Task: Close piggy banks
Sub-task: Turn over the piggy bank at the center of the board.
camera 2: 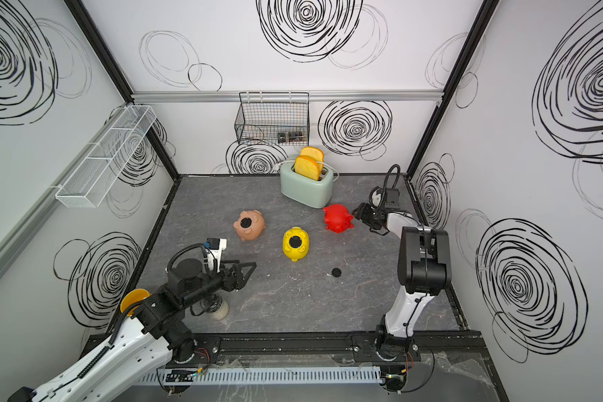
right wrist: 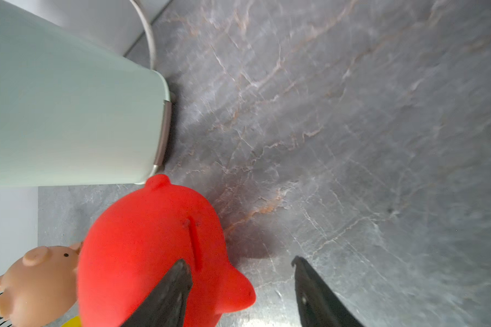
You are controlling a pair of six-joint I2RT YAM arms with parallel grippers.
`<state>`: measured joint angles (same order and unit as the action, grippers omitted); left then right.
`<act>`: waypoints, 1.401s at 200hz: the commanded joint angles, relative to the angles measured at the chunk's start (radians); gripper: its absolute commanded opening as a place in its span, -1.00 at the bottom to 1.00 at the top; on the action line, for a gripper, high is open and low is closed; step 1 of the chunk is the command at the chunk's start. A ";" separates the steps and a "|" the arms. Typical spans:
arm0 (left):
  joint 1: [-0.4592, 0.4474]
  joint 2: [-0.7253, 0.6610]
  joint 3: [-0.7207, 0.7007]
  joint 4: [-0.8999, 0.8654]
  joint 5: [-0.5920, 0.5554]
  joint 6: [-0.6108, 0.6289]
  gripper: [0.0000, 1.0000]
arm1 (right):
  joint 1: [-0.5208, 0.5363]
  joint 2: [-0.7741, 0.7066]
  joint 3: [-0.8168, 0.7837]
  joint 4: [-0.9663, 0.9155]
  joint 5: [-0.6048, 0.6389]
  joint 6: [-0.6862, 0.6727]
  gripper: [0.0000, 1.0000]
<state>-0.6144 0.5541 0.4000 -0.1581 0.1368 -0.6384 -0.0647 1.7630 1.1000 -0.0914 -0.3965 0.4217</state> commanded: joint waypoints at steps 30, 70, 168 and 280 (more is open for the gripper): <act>-0.005 -0.004 0.003 0.041 -0.001 0.011 0.89 | 0.128 -0.213 -0.096 0.206 0.189 -0.095 0.49; -0.005 -0.008 0.002 0.045 0.000 0.017 0.89 | 0.259 -0.237 -0.188 0.377 0.266 -0.300 0.86; -0.005 -0.014 -0.007 0.057 0.003 0.019 0.89 | 0.406 -0.084 -0.154 0.393 0.537 -0.497 0.98; -0.011 -0.014 -0.012 0.064 0.003 0.017 0.89 | 0.410 0.016 -0.106 0.336 0.552 -0.486 0.87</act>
<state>-0.6167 0.5484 0.3981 -0.1547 0.1375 -0.6312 0.3454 1.7691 0.9779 0.2852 0.1692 -0.0643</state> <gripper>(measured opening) 0.944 0.941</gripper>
